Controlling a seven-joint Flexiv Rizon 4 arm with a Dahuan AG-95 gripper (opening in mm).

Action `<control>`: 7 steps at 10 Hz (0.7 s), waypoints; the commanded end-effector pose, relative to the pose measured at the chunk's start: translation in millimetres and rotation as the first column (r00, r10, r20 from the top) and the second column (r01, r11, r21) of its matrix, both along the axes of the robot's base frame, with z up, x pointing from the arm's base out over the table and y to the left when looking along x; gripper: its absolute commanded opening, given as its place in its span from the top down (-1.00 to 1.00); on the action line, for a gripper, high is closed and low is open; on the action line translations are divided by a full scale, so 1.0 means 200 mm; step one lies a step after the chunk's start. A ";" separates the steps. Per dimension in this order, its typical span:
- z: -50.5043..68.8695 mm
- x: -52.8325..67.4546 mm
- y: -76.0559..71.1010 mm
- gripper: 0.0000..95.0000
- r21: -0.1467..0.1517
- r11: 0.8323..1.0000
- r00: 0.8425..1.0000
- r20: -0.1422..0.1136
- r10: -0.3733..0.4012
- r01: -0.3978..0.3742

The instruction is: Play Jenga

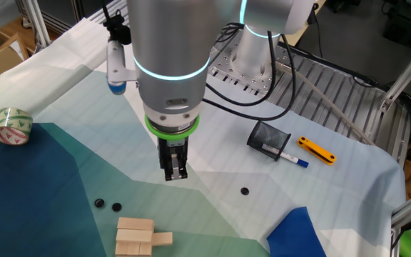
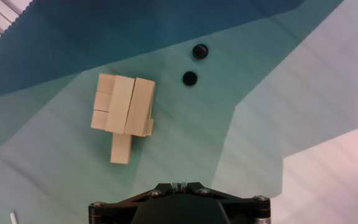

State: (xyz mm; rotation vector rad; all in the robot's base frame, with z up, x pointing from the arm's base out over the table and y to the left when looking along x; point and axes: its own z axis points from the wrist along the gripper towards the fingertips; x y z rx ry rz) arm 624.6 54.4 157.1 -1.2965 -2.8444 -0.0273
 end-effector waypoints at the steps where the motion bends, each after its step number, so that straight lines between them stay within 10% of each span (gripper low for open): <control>1: 0.00 0.00 0.00 1.00 -0.043 0.999 1.000 -0.025 0.003 -0.004; 7: -0.01 0.00 0.01 1.00 -0.085 0.996 0.999 -0.038 0.025 -0.028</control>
